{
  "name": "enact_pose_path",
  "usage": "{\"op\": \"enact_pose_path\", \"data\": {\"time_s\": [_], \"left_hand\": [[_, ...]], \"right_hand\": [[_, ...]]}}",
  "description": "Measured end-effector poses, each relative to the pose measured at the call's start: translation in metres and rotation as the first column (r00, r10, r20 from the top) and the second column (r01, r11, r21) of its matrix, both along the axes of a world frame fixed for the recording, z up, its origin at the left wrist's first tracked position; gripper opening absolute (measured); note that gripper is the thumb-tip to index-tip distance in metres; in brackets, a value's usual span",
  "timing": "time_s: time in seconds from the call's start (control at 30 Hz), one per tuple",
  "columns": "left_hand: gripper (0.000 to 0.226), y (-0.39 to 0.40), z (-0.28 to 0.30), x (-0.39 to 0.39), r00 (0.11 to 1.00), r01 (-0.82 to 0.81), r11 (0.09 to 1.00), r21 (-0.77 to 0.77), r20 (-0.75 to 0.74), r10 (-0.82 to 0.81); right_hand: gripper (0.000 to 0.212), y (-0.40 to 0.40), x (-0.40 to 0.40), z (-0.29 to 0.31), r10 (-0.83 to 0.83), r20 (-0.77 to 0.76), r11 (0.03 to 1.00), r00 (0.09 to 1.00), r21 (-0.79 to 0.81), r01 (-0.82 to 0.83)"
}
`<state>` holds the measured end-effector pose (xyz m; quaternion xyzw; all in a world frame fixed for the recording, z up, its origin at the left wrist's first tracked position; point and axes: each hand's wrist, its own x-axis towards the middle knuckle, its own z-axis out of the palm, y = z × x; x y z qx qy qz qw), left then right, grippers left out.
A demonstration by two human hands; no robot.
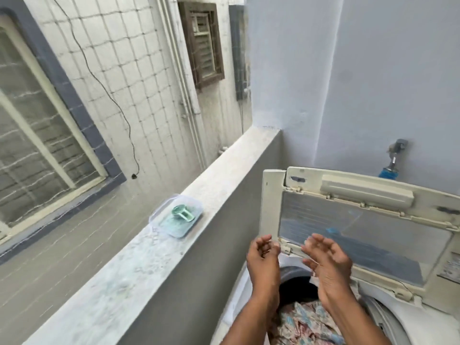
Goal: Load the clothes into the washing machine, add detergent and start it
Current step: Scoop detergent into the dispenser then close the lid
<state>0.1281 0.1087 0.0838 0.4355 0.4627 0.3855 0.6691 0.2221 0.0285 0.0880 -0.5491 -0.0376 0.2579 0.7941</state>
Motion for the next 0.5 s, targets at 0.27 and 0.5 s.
{"op": "enact_pose_path", "data": {"time_s": [0.27, 0.5], "left_hand": [[0.020, 0.034, 0.088, -0.038, 0.980, -0.146, 0.985, 0.092, 0.150, 0.131], [0.021, 0.065, 0.137, -0.101, 0.943, -0.314, 0.927, 0.207, 0.185, 0.278]], "right_hand": [[0.022, 0.065, -0.049, 0.072, 0.187, 0.234, 0.982, 0.954, -0.009, -0.190], [0.020, 0.123, -0.096, 0.106, 0.341, 0.339, 0.938, 0.877, -0.057, -0.343]]}}
